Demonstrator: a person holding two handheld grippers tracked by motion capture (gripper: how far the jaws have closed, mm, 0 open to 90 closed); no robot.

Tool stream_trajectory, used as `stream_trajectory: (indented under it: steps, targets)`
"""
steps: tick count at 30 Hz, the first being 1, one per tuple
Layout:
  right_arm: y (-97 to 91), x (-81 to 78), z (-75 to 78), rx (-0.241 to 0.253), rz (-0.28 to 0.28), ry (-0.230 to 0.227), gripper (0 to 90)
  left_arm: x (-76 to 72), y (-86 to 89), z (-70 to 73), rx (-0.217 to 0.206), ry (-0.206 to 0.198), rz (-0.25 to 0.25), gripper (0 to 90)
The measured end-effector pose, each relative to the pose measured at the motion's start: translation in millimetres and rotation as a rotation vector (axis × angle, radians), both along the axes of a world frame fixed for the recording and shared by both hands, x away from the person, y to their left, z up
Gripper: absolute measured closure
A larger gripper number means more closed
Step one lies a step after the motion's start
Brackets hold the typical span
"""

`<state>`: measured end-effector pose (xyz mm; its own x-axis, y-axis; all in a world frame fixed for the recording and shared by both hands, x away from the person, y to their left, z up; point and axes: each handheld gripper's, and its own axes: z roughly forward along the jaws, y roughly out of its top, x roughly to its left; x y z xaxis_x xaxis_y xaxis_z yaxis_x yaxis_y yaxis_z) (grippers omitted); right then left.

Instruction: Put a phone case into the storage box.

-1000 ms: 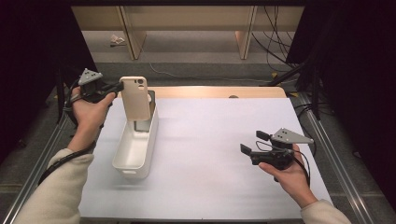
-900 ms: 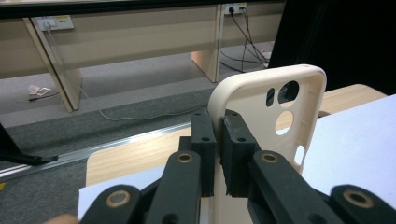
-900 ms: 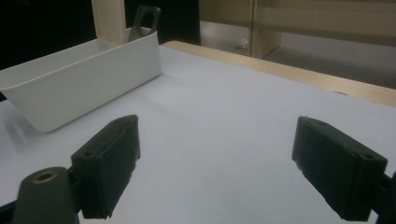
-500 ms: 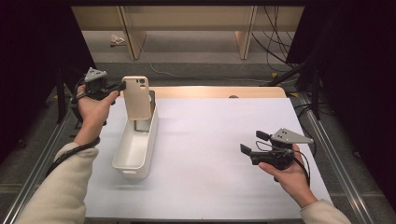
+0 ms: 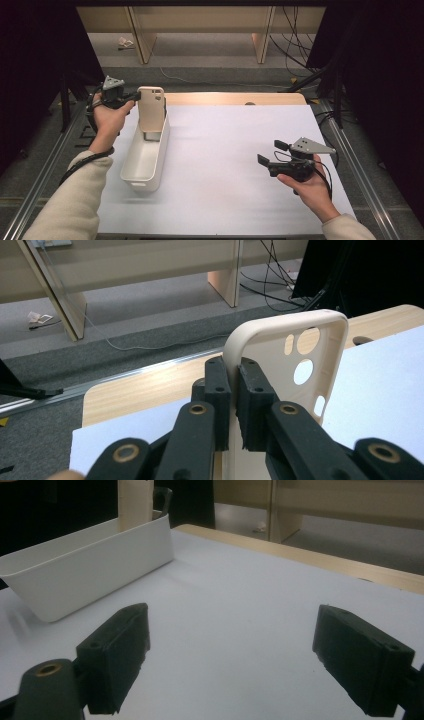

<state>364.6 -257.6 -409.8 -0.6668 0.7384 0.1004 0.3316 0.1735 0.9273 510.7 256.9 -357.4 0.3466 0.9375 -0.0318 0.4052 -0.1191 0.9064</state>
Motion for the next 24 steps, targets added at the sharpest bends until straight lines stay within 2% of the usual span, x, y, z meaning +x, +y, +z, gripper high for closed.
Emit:
stream_trajectory:
  steps: [3, 13, 24]
  targets:
    - [0.1, 0.1, -0.1, 0.0, 0.0, 0.0, 16.2, 2.3, -0.9, -3.3, 0.011, 0.007, 0.004, 84.0]
    - [0.0, 0.0, -0.1, -0.002, 0.001, 0.0, 16.2, 5.3, -2.2, -8.9, 0.01, 0.02, 0.016, 83.9]
    - [0.4, 0.1, -0.2, -0.004, 0.0, -0.001, 16.2, 4.6, 0.7, -18.8, -0.013, 0.042, 0.04, 83.7]
